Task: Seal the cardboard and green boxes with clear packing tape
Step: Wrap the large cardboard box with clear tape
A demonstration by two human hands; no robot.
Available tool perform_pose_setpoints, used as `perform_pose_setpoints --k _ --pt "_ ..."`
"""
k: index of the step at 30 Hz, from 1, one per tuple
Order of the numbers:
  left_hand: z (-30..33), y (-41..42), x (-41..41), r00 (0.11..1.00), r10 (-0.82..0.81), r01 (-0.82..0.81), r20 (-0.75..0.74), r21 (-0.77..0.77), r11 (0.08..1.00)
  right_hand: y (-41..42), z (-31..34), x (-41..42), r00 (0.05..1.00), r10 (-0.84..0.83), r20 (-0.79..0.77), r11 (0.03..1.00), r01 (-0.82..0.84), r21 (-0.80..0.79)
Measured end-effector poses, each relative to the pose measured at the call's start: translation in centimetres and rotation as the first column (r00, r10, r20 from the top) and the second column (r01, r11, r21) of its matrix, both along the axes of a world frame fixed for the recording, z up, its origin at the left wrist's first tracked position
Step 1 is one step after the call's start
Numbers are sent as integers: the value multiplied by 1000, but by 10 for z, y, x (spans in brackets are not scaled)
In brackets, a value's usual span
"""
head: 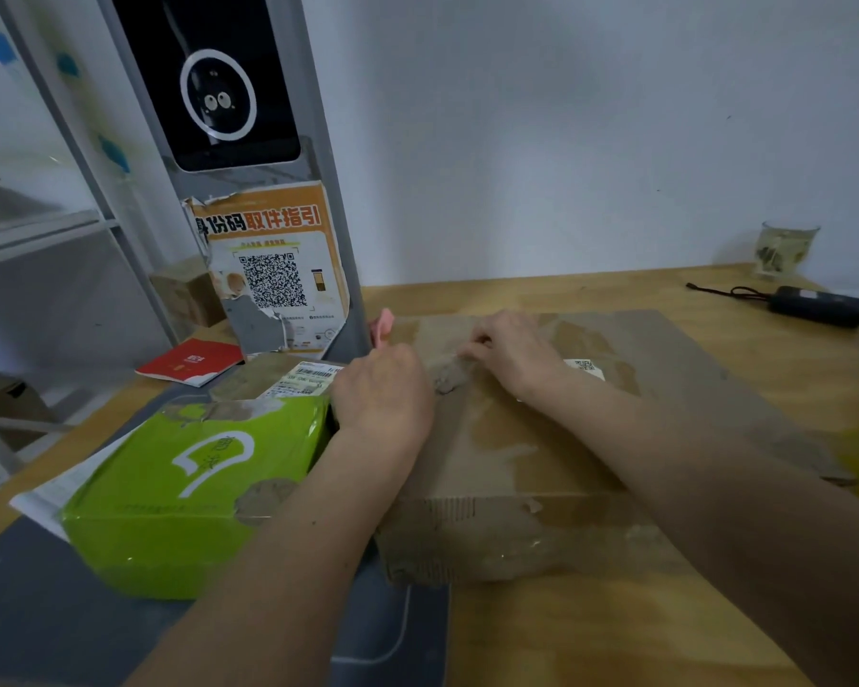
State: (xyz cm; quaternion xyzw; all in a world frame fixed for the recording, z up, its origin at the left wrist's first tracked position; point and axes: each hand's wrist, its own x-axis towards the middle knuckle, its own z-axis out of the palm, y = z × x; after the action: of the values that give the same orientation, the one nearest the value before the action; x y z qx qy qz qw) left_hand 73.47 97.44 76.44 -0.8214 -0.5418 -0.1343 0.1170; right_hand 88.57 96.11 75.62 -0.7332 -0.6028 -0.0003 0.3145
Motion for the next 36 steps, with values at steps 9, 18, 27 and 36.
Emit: perform_pose_setpoints --k 9,18,27,36 --pt "-2 -1 1 988 36 -19 150 -112 994 -3 -4 -5 987 4 160 998 7 -68" --pt "-3 -9 -12 926 -193 213 323 -25 977 -3 -6 -6 972 -25 235 997 43 -71" --pt "-11 -28 5 955 -248 161 -161 -421 893 0 -12 -10 940 -118 321 987 147 -67" --pt "-18 -33 4 975 -190 134 -115 -381 915 -35 -1 -21 994 40 98 998 -36 -42"
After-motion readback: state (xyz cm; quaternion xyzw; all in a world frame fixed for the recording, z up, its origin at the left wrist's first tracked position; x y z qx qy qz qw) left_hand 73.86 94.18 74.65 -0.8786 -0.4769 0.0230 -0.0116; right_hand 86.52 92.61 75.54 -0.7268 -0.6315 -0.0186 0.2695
